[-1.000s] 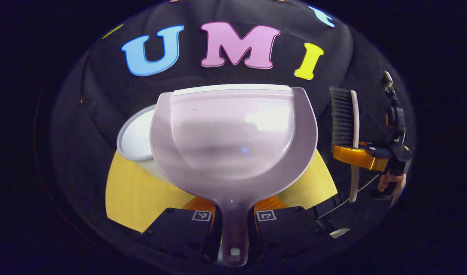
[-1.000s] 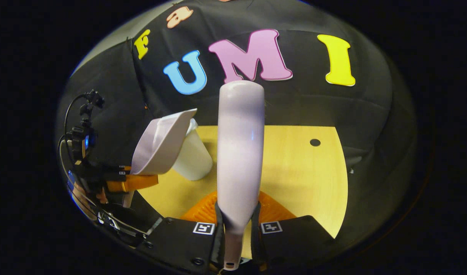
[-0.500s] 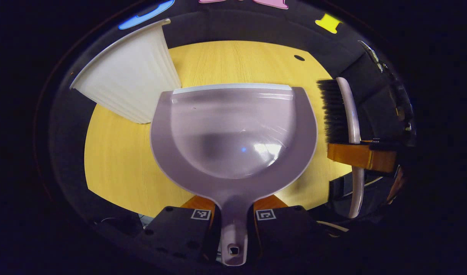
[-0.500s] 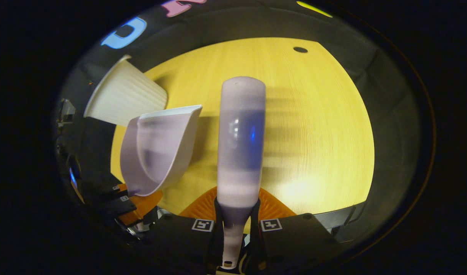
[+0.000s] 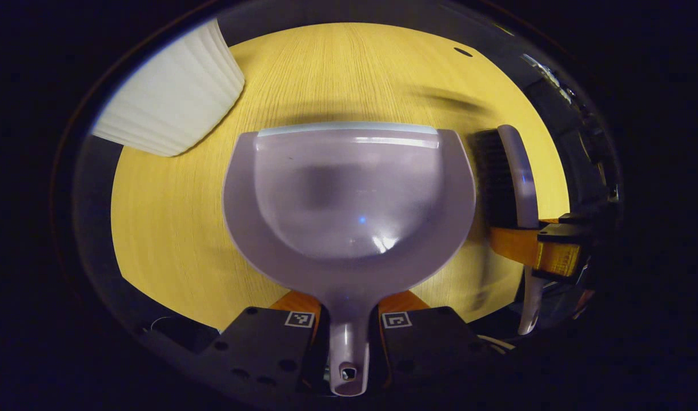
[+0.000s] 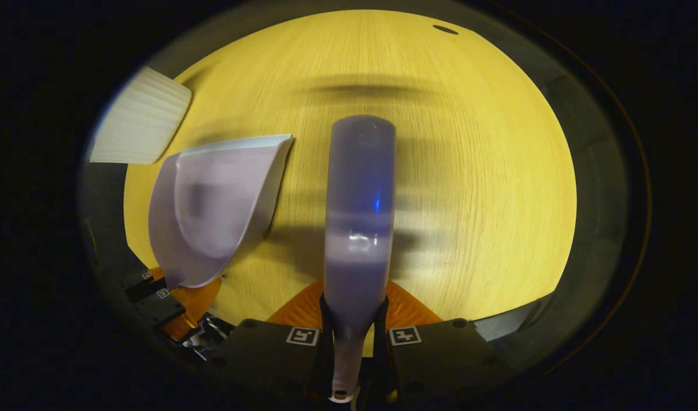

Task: Pick up the small broom and dustpan from the desktop, sweep the trash into the dustpan with the broom, and then empty the trash into the garbage bin.

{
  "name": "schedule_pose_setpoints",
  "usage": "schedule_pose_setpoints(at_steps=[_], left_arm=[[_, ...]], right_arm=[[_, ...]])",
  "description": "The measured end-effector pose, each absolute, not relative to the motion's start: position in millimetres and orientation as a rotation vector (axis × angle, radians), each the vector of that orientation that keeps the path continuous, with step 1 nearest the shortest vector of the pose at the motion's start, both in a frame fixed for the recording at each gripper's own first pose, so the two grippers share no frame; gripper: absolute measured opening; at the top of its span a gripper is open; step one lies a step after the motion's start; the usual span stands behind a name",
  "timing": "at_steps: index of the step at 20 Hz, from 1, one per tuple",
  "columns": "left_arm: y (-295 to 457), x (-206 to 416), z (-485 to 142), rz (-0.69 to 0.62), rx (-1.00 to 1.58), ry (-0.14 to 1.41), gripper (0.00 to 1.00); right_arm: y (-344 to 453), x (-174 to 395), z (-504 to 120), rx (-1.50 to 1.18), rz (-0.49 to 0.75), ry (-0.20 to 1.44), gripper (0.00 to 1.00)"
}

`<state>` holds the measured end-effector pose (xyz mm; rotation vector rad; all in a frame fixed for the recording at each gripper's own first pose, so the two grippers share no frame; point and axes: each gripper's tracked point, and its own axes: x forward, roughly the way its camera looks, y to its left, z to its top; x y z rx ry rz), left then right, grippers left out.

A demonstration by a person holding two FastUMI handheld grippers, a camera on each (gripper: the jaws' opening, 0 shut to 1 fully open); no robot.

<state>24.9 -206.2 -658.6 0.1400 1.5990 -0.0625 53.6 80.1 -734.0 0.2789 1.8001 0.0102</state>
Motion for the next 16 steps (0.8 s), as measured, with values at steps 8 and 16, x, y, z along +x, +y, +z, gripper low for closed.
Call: schedule_pose_setpoints(at_steps=[8, 16], left_arm=[[-204.1, 23.7, -665.0, -0.046, 0.164, 1.694, 0.29], [-206.6, 18.5, -660.0, -0.064, 0.157, 1.738, 0.30]], right_arm=[[86.7, 60.9, -732.9, 0.275, -0.008, 1.868, 0.30], [87.9, 56.9, -726.6, 0.276, 0.008, 1.902, 0.41]])
